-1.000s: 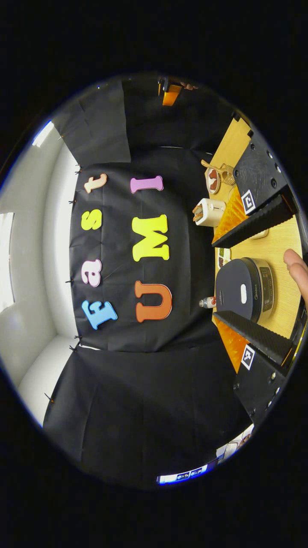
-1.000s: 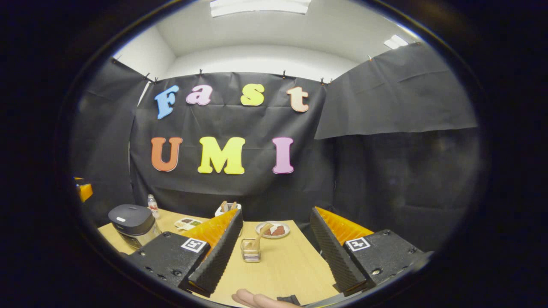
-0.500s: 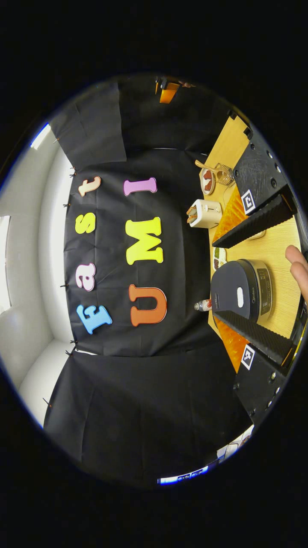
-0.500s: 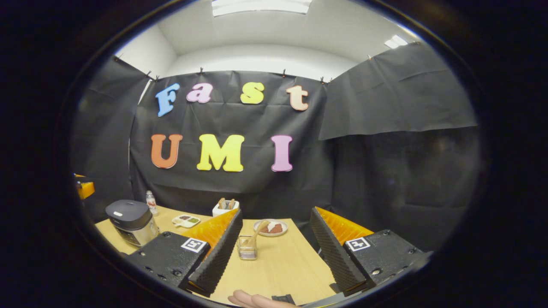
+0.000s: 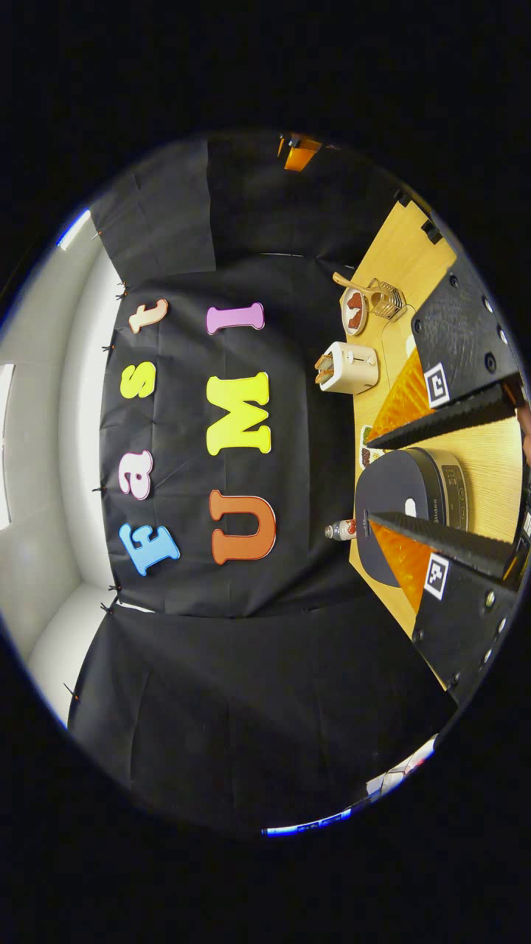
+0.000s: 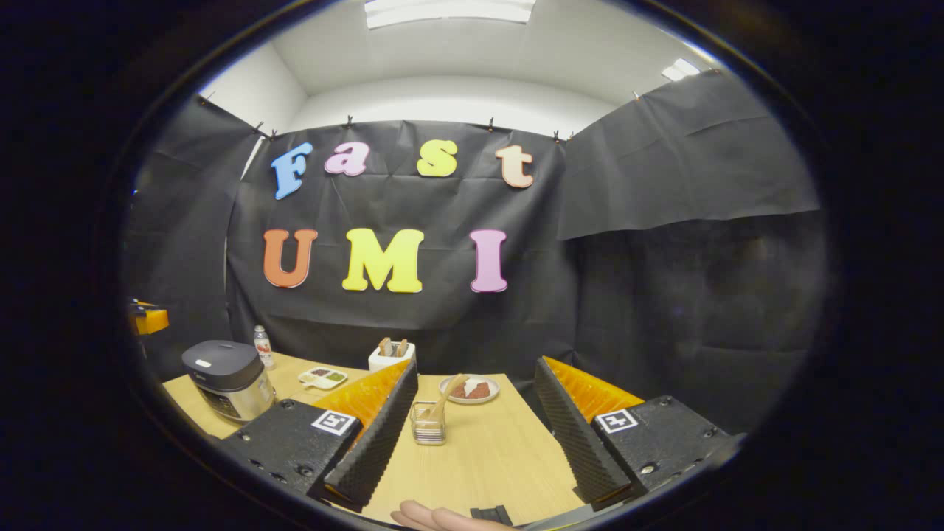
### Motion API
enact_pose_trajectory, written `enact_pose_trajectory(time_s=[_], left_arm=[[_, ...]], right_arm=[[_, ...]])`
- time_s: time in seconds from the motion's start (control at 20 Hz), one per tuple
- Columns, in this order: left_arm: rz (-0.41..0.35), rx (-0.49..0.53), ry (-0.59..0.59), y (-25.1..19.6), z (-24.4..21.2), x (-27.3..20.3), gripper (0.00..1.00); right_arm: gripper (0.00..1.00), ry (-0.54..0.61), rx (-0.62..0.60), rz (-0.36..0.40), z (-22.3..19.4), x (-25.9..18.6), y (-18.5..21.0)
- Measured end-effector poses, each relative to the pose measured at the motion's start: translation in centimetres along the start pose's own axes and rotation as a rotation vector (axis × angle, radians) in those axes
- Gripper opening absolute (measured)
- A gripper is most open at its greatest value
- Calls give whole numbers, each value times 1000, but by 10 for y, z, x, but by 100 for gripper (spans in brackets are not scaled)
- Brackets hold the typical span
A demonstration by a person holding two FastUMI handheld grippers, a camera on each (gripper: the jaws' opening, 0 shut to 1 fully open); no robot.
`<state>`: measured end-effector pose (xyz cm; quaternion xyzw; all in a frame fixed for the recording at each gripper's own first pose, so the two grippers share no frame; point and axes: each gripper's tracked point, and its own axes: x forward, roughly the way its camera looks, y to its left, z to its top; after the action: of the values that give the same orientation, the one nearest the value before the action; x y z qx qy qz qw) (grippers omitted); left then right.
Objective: Close the left gripper, press the button to open the rice cooker; take a wooden spoon from the chopstick holder with the right hand, scoop a spoonful of rice and pour it into the rice cooker, then put the wooden spoon back into the chopstick holder.
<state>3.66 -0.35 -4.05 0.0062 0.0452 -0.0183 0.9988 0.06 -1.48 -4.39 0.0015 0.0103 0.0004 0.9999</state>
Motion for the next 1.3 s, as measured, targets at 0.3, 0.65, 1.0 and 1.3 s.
enact_pose_trajectory(time_s=[0.3, 0.65, 1.0, 1.3], left_arm=[[36, 3, 52, 16, -22, 34, 0], [87, -62, 251, 32, -81, 82, 0], [121, -92, 412, 50, -124, 104, 0], [121, -110, 478, 50, -135, 102, 0]], right_arm=[[100, 22, 36, -3, -20, -6, -4], [99, 51, 42, -7, -42, -4, -5], [100, 97, 66, -31, -67, 7, -11], [100, 141, 86, 52, -90, 13, 9]])
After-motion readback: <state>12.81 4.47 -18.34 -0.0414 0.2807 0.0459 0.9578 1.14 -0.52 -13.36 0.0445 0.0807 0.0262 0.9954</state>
